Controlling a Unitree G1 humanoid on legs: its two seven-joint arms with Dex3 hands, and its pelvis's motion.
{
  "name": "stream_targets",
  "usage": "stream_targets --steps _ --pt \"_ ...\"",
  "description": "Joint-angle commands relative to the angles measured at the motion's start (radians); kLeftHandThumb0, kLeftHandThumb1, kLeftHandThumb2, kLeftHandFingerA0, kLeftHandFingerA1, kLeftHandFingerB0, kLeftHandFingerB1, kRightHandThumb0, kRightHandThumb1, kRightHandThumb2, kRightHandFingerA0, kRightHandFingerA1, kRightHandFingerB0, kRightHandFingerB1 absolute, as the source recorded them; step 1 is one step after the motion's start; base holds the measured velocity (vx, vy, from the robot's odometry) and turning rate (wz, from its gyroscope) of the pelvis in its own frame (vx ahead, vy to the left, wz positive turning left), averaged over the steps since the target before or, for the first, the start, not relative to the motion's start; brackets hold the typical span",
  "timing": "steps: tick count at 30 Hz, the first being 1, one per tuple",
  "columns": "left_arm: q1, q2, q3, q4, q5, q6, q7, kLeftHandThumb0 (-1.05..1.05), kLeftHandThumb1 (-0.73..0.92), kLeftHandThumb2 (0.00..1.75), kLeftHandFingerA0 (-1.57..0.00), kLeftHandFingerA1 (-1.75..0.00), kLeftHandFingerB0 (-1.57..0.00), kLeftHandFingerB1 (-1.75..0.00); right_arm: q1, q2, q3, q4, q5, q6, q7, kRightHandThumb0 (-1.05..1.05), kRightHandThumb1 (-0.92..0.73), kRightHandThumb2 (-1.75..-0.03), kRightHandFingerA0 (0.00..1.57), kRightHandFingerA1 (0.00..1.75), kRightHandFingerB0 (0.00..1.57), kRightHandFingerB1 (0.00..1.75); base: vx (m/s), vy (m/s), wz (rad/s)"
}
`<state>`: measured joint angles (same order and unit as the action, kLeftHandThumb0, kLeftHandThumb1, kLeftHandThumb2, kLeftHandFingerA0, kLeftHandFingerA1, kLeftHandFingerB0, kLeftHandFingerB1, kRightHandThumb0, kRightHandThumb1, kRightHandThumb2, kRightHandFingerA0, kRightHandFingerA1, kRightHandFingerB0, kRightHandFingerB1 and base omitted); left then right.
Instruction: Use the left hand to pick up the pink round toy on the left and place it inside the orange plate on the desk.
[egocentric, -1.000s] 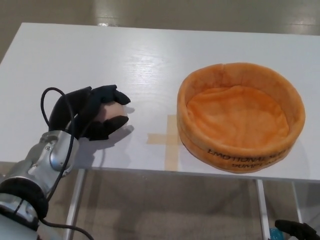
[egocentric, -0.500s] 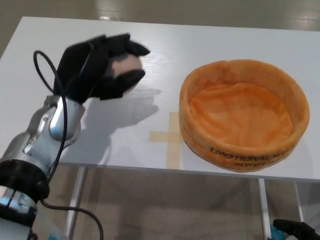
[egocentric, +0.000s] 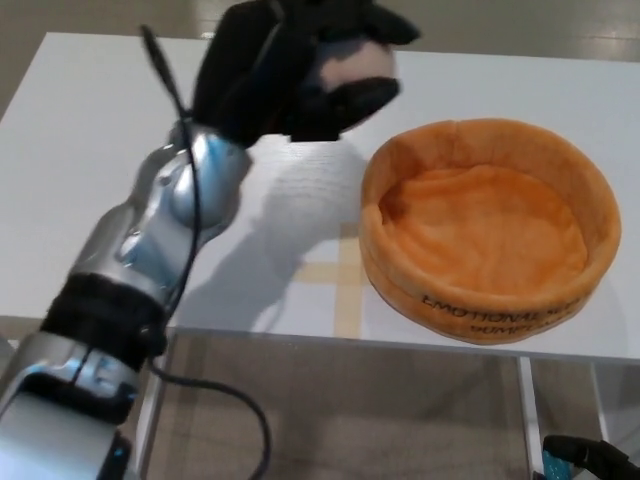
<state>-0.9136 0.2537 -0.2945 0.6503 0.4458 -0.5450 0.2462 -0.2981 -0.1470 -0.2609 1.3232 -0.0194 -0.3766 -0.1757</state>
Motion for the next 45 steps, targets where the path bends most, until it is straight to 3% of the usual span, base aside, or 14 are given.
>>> stream_targets --steps 1,10,16,17,18,19,20,21,23,25,39,41,42,45 --pt "-0.058 -0.077 -0.052 0.048 0.057 0.044 -0.023 -0.25 0.73 0.61 -0.9 -1.48 -0.9 -0.61 0.008 -0.003 0.0 0.001 0.006 0.007 0.006 -0.12 -0.21 -1.05 0.6 1.22 0.61 1.04 0.0 0.0 0.0" --pt "-0.136 -0.223 -0.164 0.245 0.152 0.071 0.068 -0.2 0.67 0.6 -0.9 -1.56 -0.91 -0.65 0.002 0.0 0.008 0.003 -0.002 0.015 -0.001 -0.13 -0.25 -0.97 0.8 1.31 0.64 0.99 0.0 0.0 0.0" --pt "-0.128 -0.28 -0.198 0.369 0.15 0.073 0.054 -0.19 0.68 0.6 -0.91 -1.46 -0.86 -0.59 0.004 0.004 0.013 0.001 -0.002 0.007 -0.001 -0.13 -0.25 -0.98 0.64 1.21 0.64 1.03 0.0 0.0 0.0" --pt "-0.124 -0.291 -0.196 0.403 0.137 0.069 0.025 -0.18 0.58 0.57 -0.94 -1.02 -0.6 -0.44 0.004 0.004 0.014 0.001 -0.002 0.008 0.001 -0.14 -0.25 -0.99 0.64 1.2 0.64 1.05 0.0 0.0 0.0" --pt "-0.125 -0.294 -0.195 0.413 0.133 0.066 0.018 -0.18 0.58 0.57 -0.94 -1.02 -0.6 -0.44 0.004 0.003 0.014 0.001 -0.002 0.009 0.002 -0.14 -0.25 -0.99 0.64 1.2 0.64 1.05 0.0 0.0 0.0" --pt "-0.133 -0.291 -0.21 0.423 0.141 0.099 -0.04 -0.53 0.43 0.69 -0.31 -0.43 -0.13 -0.35 0.004 0.003 0.012 0.001 0.0 0.008 0.002 -0.13 -0.22 -1.01 0.7 1.26 0.67 1.07 0.0 0.0 0.0" --pt "-0.14 -0.288 -0.221 0.431 0.149 0.123 -0.079 -0.53 0.43 0.69 -0.31 -0.43 -0.13 -0.35 0.004 0.004 0.011 0.001 0.001 0.006 0.002 -0.13 -0.22 -1.01 0.7 1.26 0.67 1.07 0.0 0.0 0.0" --pt "-0.149 -0.285 -0.231 0.44 0.152 0.152 -0.134 -0.62 0.4 0.74 -0.05 -0.31 -0.07 -0.25 0.002 0.004 0.01 0.001 0.002 0.011 0.002 -0.14 -0.26 -0.97 0.72 1.22 0.66 1.04 0.0 0.0 0.0" --pt "-0.159 -0.284 -0.239 0.449 0.15 0.176 -0.184 -0.62 0.4 0.74 -0.05 -0.31 -0.07 -0.25 0.0 0.003 0.009 0.001 0.003 0.017 0.001 -0.14 -0.26 -0.97 0.72 1.22 0.66 1.04 0.0 0.0 0.0" --pt "-0.172 -0.277 -0.262 0.459 0.17 0.214 -0.236 -0.87 0.49 0.9 0.0 0.0 -0.03 -0.07 0.0 0.002 0.012 0.002 0.0 0.017 0.001 -0.15 -0.23 -1.01 0.77 1.3 0.66 1.05 0.0 0.0 0.0" --pt "-0.204 -0.241 -0.301 0.398 0.191 0.248 -0.287 -0.94 0.62 1.04 0.0 -0.1 -0.11 -0.18 -0.002 0.004 0.019 0.002 -0.006 0.016 0.001 -0.14 -0.24 -0.99 0.8 1.32 0.65 1.03 0.0 0.0 0.0" --pt "-0.201 -0.233 -0.299 0.375 0.193 0.239 -0.28 -1.03 0.67 0.76 -0.03 -0.18 -0.07 -0.21 -0.002 0.006 0.013 0.002 0.002 0.017 0.008 -0.12 -0.22 -1.01 0.83 1.35 0.66 1.03 0.0 0.0 0.0" --pt "-0.198 -0.23 -0.295 0.367 0.189 0.233 -0.274 -0.92 0.59 1.01 -0.02 -0.16 -0.09 -0.21 -0.002 0.007 0.01 0.003 0.005 0.018 0.01 -0.13 -0.22 -1.0 0.78 1.32 0.67 1.04 0.0 0.0 0.0" --pt "-0.176 -0.208 -0.263 0.303 0.158 0.194 -0.266 -0.9 0.55 0.97 -0.02 -0.12 -0.11 -0.25 0.0 0.007 0.014 0.003 -0.001 0.016 0.008 -0.13 -0.23 -1.0 0.77 1.3 0.67 1.04 0.0 0.0 0.0"
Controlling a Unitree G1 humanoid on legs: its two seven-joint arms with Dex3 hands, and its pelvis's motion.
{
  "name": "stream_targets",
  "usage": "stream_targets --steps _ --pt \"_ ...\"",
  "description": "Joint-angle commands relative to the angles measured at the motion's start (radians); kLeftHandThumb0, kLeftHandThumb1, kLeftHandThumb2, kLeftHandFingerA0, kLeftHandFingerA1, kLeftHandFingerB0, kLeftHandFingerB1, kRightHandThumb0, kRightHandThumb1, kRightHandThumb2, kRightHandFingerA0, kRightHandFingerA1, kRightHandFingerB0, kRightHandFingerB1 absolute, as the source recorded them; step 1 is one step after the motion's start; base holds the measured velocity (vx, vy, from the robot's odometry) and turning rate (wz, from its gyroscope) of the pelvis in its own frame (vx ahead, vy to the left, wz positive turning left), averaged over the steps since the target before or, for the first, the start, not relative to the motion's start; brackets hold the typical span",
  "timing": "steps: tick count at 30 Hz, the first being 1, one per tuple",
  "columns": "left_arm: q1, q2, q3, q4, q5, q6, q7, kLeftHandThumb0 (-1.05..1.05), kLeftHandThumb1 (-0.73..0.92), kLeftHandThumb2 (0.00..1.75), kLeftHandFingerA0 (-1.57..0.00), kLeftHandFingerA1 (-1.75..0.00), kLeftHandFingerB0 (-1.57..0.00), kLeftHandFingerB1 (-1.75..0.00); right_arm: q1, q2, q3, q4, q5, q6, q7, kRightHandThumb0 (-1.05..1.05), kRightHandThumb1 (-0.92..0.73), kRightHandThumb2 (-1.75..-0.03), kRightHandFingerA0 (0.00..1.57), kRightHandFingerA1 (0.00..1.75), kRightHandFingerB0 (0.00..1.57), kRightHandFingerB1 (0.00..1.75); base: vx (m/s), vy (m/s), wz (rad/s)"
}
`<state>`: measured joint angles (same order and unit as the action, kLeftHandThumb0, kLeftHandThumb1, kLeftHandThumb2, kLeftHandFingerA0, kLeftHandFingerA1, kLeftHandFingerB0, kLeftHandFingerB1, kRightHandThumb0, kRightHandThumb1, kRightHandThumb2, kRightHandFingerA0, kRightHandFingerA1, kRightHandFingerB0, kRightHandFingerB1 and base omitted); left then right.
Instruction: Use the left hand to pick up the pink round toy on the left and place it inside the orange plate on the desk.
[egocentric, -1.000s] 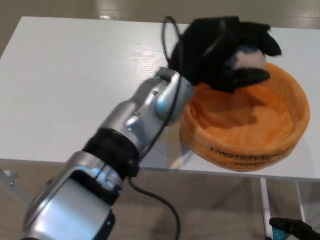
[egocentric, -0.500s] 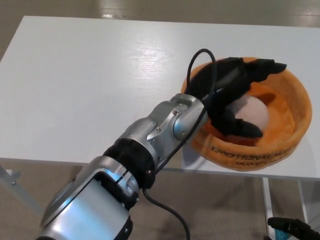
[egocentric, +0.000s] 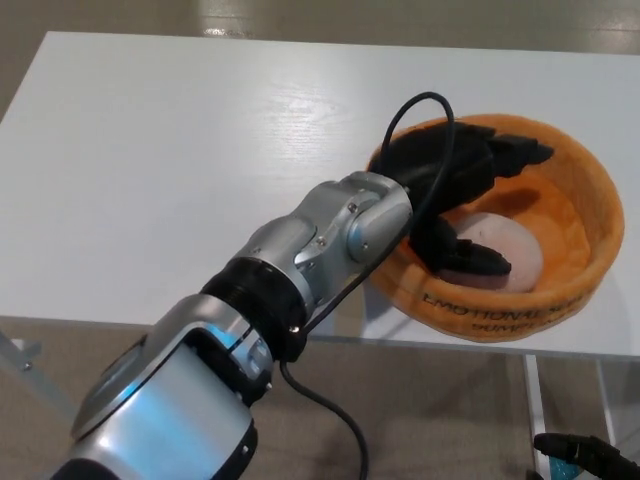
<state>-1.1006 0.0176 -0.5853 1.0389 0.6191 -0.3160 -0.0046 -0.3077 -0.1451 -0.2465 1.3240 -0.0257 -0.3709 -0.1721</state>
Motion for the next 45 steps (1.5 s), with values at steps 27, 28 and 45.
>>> stream_targets --steps 27,28,45 --pt "1.04 0.487 0.479 -1.473 -0.929 -0.053 -0.405 -0.28 0.7 0.61 -0.61 -0.46 -0.57 -0.41 0.003 -0.016 -0.001 0.002 0.007 0.025 0.023 -0.11 -0.31 -0.94 0.76 1.26 0.63 0.97 0.0 0.0 0.0" --pt "1.071 0.504 0.482 -1.486 -0.955 -0.052 -0.424 -0.28 0.7 0.61 -0.61 -0.46 -0.57 -0.41 0.002 -0.016 -0.004 0.003 0.009 0.028 0.025 -0.11 -0.31 -0.94 0.76 1.26 0.63 0.97 0.0 0.0 0.0" --pt "1.421 0.659 0.406 -1.263 -1.056 0.02 -0.757 -0.24 0.74 0.62 -0.58 -0.45 -0.6 -0.43 -0.005 -0.021 -0.001 0.002 0.005 0.024 0.018 -0.12 -0.28 -0.97 0.87 1.33 0.65 1.01 0.0 0.0 0.0"
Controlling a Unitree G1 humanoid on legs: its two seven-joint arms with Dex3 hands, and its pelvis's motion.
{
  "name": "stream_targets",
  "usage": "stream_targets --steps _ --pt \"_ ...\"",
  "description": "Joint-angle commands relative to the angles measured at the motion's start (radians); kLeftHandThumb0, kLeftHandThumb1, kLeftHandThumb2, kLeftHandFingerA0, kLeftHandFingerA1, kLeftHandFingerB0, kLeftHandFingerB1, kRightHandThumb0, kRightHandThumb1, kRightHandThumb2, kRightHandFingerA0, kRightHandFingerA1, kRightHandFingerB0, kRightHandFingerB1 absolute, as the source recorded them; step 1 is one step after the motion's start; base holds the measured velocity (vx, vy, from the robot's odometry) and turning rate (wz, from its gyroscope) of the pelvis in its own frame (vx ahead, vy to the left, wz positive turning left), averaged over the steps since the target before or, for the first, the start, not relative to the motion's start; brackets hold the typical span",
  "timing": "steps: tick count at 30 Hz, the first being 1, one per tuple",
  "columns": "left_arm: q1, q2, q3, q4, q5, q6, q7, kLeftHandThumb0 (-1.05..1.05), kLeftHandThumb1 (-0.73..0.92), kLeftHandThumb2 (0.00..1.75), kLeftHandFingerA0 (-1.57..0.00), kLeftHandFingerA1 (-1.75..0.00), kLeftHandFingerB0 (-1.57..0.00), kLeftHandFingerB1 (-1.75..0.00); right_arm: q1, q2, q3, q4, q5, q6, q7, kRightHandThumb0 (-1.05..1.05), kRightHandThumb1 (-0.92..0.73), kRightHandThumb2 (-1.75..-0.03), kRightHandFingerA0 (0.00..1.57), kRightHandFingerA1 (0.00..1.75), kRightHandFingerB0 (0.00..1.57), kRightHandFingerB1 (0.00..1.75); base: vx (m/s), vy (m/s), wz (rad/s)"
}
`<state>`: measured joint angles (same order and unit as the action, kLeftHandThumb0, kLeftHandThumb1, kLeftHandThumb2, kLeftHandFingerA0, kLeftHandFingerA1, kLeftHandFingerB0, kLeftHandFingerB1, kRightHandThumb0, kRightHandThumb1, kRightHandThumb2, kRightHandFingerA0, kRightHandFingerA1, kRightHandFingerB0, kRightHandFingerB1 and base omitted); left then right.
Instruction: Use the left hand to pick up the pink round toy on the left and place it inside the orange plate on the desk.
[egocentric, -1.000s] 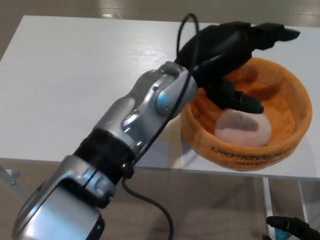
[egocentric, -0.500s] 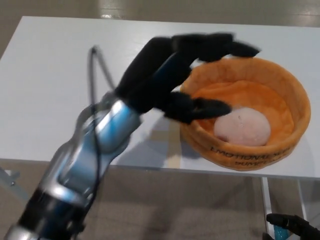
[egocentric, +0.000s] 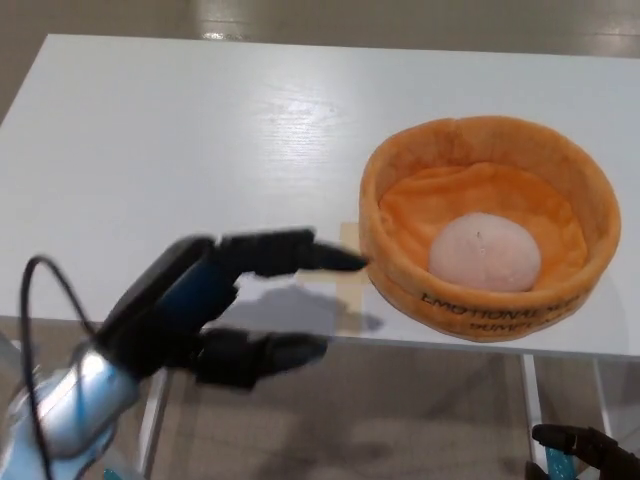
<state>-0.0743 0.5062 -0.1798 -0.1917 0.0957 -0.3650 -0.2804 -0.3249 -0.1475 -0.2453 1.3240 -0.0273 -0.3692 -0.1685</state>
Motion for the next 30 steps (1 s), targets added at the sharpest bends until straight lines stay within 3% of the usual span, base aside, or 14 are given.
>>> stream_targets --steps 1,4,8,10,11,15,18,22,30 --pt "0.397 0.159 -0.008 -0.007 -0.516 0.077 -0.473 -0.24 0.74 0.62 -0.58 -0.45 -0.6 -0.43 0.013 -0.018 0.0 0.002 0.004 0.022 0.012 -0.12 -0.28 -0.97 0.87 1.33 0.65 1.01 0.0 0.0 0.0" --pt "0.394 0.111 -0.025 0.093 -0.43 0.068 -0.422 -0.24 0.73 0.61 -0.59 -0.44 -0.59 -0.43 0.013 -0.018 0.003 0.002 0.001 0.024 0.009 -0.11 -0.27 -0.98 0.9 1.33 0.66 1.0 0.0 0.0 0.0" --pt "0.321 -0.042 -0.03 0.482 -0.214 -0.018 -0.247 -0.15 0.72 0.61 -0.64 -0.47 -0.61 -0.45 0.015 -0.017 -0.002 0.002 0.007 0.019 0.015 -0.13 -0.28 -0.97 0.88 1.33 0.66 1.01 0.0 0.0 0.0" --pt "0.288 -0.073 -0.023 0.602 -0.174 -0.054 -0.206 -0.05 0.79 0.63 -0.54 -0.52 -0.53 -0.48 0.016 -0.018 0.001 0.002 0.003 0.021 0.014 -0.15 -0.29 -0.96 0.86 1.32 0.65 1.0 0.0 0.0 0.0" --pt "0.268 -0.088 -0.02 0.671 -0.138 -0.067 -0.158 -0.19 0.72 0.61 -0.66 -0.45 -0.62 -0.43 0.017 -0.018 0.001 0.001 0.003 0.021 0.014 -0.11 -0.3 -0.96 0.83 1.31 0.65 0.99 0.0 0.0 0.0" --pt "0.213 -0.112 -0.021 0.832 -0.034 -0.094 -0.007 -0.21 0.69 0.61 -0.7 -0.44 -0.64 -0.41 0.02 -0.017 0.006 0.0 -0.002 0.017 0.009 -0.12 -0.3 -0.94 0.87 1.31 0.65 0.99 0.0 0.0 0.0" --pt "0.138 -0.125 -0.044 1.013 0.096 -0.062 0.234 -0.22 0.69 0.61 -0.58 -0.44 -0.58 -0.4 0.024 -0.015 0.002 0.002 0.003 0.021 0.014 -0.11 -0.28 -0.97 0.79 1.31 0.64 1.0 0.0 0.0 0.0" --pt "0.074 -0.137 -0.039 1.135 0.103 0.01 0.325 -0.27 0.67 0.6 -0.56 -0.42 -0.56 -0.39 0.026 -0.011 -0.005 0.003 0.012 0.023 0.019 -0.09 -0.27 -0.99 0.8 1.3 0.63 0.96 0.0 0.0 0.0" --pt "-0.062 -0.175 0.047 1.298 -0.008 0.121 0.343 -0.32 0.61 0.58 -0.55 -0.44 -0.51 -0.39 0.027 -0.009 0.0 0.005 0.005 0.028 0.012 -0.11 -0.3 -0.94 0.85 1.3 0.64 0.95 0.0 0.0 0.0"
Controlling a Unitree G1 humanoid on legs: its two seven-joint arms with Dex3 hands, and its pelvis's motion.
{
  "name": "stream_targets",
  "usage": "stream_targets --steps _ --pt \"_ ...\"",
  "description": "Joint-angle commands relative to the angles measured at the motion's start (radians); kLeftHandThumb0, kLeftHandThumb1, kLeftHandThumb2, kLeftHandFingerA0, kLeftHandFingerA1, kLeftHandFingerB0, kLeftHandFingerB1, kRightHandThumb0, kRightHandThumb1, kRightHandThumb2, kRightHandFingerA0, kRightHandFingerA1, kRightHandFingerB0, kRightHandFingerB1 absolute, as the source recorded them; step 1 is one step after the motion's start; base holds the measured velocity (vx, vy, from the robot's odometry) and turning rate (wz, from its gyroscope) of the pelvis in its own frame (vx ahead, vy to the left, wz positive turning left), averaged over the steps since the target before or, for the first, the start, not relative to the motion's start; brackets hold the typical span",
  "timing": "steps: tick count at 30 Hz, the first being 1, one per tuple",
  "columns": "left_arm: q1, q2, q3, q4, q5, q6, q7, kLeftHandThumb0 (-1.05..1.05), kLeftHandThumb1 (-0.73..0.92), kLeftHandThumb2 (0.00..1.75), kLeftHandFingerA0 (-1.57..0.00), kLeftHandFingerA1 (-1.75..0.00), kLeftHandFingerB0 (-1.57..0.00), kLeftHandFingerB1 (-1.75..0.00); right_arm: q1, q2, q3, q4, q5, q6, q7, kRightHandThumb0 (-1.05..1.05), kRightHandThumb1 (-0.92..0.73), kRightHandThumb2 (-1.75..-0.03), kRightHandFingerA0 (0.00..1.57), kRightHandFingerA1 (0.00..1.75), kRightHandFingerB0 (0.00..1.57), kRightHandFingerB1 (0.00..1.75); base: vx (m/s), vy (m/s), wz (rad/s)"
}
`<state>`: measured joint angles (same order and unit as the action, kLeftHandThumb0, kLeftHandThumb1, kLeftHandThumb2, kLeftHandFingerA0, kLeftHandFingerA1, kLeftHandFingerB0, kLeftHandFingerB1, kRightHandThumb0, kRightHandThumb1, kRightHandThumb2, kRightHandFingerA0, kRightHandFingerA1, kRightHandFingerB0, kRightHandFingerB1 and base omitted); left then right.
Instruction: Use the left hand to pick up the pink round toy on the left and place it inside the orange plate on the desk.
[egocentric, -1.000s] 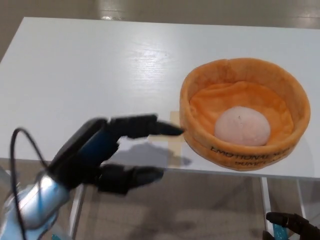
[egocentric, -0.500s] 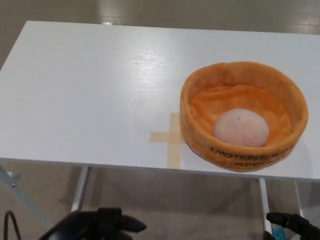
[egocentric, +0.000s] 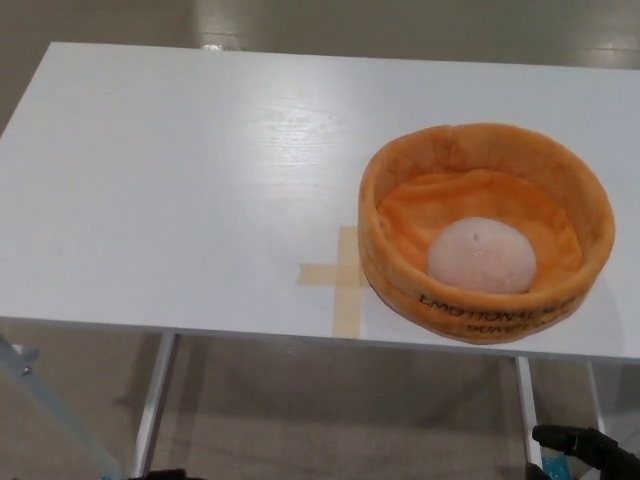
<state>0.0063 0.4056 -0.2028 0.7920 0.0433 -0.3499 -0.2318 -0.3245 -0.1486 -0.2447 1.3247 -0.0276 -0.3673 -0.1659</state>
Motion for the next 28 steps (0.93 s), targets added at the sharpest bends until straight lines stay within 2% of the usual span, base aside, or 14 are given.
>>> stream_targets --steps 1,2,3,5,6,9,10,16,19,20,24,25,28 --pt "-0.162 -0.083 0.089 0.346 0.024 0.124 0.297 -0.32 0.61 0.58 -0.54 -0.45 -0.48 -0.38 0.032 -0.007 0.003 0.004 0.001 0.021 0.008 -0.08 -0.24 -1.01 0.85 1.31 0.63 0.95 0.0 0.0 0.0" --pt "-0.17 -0.086 0.095 0.362 0.021 0.132 0.301 -0.32 0.61 0.58 -0.54 -0.45 -0.48 -0.38 0.034 -0.007 0.006 0.004 -0.002 0.018 0.008 -0.08 -0.24 -1.01 0.85 1.31 0.63 0.95 0.0 0.0 0.0" --pt "-0.183 -0.097 0.129 0.392 -0.009 0.143 0.302 -0.3 0.58 0.58 -0.59 -0.6 -0.38 -0.35 0.036 -0.008 0.007 0.004 -0.003 0.015 0.009 -0.09 -0.22 -1.05 0.88 1.32 0.65 0.97 0.0 0.0 0.0" --pt "-0.192 -0.107 0.166 0.416 -0.039 0.144 0.301 -0.3 0.58 0.58 -0.59 -0.6 -0.38 -0.35 0.035 -0.009 0.005 0.004 -0.001 0.013 0.01 -0.09 -0.22 -1.05 0.88 1.32 0.65 0.97 0.0 0.0 0.0" --pt "-0.196 -0.112 0.193 0.43 -0.056 0.14 0.308 -0.35 0.61 0.58 -0.37 -0.39 -0.26 -0.3 0.027 -0.009 0.0 0.004 0.006 0.025 0.011 -0.13 -0.28 -0.96 0.86 1.32 0.64 0.96 0.0 0.0 0.0" --pt "-0.205 -0.118 0.216 0.45 -0.041 0.12 0.318 -0.38 0.61 0.59 -0.35 -0.38 -0.22 -0.3 0.025 -0.01 0.003 0.003 0.002 0.024 0.005 -0.15 -0.25 -0.99 0.9 1.34 0.65 0.96 0.0 0.0 0.0" --pt "-0.206 -0.12 0.219 0.453 -0.033 0.109 0.322 -0.45 0.55 0.68 -0.16 -0.39 -0.17 -0.34 0.024 -0.01 0.0 0.003 0.004 0.025 0.006 -0.15 -0.28 -0.94 0.86 1.32 0.64 0.96 0.0 0.0 0.0" --pt "-0.208 -0.126 0.239 0.476 0.0 0.098 0.317 -0.49 0.54 0.7 -0.18 -0.41 -0.18 -0.35 0.031 -0.008 -0.006 0.001 0.011 0.021 0.019 -0.08 -0.29 -0.96 0.81 1.29 0.63 0.94 0.0 0.0 0.0" --pt "-0.206 -0.125 0.242 0.478 0.003 0.09 0.312 -0.48 0.54 0.69 -0.19 -0.41 -0.2 -0.35 0.033 -0.009 -0.004 0.002 0.008 0.023 0.021 -0.11 -0.27 -0.97 0.8 1.28 0.63 0.96 0.0 0.0 0.0" --pt "-0.207 -0.125 0.241 0.48 0.006 0.09 0.312 -0.5 0.54 0.7 -0.2 -0.41 -0.21 -0.36 0.032 -0.011 -0.001 0.002 0.005 0.025 0.019 -0.14 -0.26 -0.98 0.88 1.34 0.64 0.95 0.0 0.0 0.0" --pt "-0.21 -0.128 0.252 0.482 0.0 0.093 0.301 -0.5 0.53 0.7 -0.21 -0.4 -0.21 -0.36 0.03 -0.01 0.0 0.001 0.004 0.018 0.012 -0.11 -0.26 -0.98 0.86 1.33 0.65 0.98 0.0 0.0 0.0" --pt "-0.209 -0.127 0.25 0.483 0.004 0.092 0.302 -0.45 0.57 0.58 -0.25 -0.35 -0.28 -0.3 0.03 -0.01 0.0 0.001 0.005 0.021 0.014 -0.11 -0.3 -0.94 0.83 1.28 0.64 0.95 0.0 0.0 0.0" --pt "-0.21 -0.127 0.25 0.483 0.01 0.09 0.3 -0.45 0.57 0.58 -0.25 -0.35 -0.28 -0.3 0.027 -0.011 -0.002 0.001 0.007 0.025 0.017 -0.09 -0.26 -0.98 0.83 1.29 0.65 0.95 0.0 0.0 0.0"
